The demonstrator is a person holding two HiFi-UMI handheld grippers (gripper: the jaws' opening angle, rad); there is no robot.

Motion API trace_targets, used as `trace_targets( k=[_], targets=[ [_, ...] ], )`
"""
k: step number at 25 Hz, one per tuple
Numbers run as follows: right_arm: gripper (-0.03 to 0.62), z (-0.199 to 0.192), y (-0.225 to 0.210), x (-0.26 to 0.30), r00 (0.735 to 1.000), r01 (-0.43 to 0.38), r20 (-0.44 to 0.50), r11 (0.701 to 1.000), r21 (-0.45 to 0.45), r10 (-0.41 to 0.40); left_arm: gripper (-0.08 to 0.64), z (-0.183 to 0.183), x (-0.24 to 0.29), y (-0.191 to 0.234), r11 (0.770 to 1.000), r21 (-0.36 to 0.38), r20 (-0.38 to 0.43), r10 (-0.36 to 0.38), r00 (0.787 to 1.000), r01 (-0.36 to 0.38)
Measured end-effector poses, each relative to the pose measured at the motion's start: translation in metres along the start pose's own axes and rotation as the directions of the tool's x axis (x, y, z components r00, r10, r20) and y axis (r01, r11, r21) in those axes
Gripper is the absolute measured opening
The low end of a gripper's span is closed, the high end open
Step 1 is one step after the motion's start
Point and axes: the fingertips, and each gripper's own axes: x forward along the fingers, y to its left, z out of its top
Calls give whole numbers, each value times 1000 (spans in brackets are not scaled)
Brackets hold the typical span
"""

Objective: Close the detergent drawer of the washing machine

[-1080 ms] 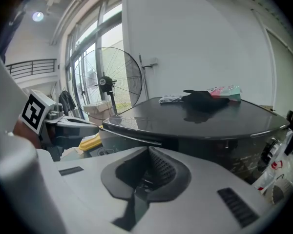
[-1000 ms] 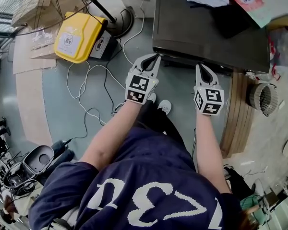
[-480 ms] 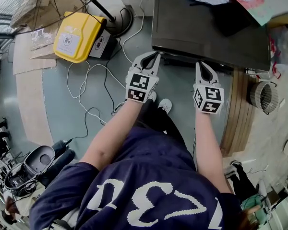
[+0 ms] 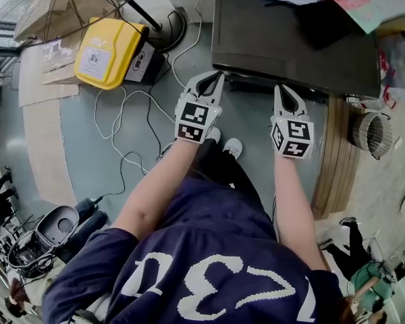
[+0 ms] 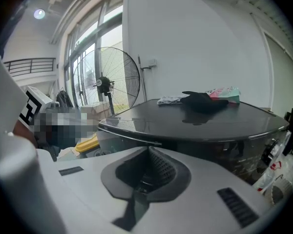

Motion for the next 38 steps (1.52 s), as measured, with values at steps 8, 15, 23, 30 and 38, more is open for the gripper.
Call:
trace_targets(
  k=[8, 15, 23, 30, 38],
  targets=[
    [17, 1, -2, 3, 1000, 7, 7, 1000, 6, -7, 18, 2, 2, 1, 1000, 6, 1, 3, 1000, -3],
    [17, 4, -3, 12, 1000, -1, 3, 999, -34, 1, 18, 5, 10, 7, 999, 50, -12, 5, 1000, -5],
    [17, 18, 3, -7, 999, -17, 44, 998, -63, 20, 18, 19, -8, 3, 999, 41, 34, 17, 999, -19],
    [17, 68, 17, -59, 978, -74, 193, 997, -36, 80, 18, 66, -54, -7, 999, 46, 151, 11, 989, -18],
    [15, 140, 47, -124, 931, -111, 338, 990, -88, 135, 18, 131, -108, -30, 998, 58, 286, -14, 958, -3]
  ],
)
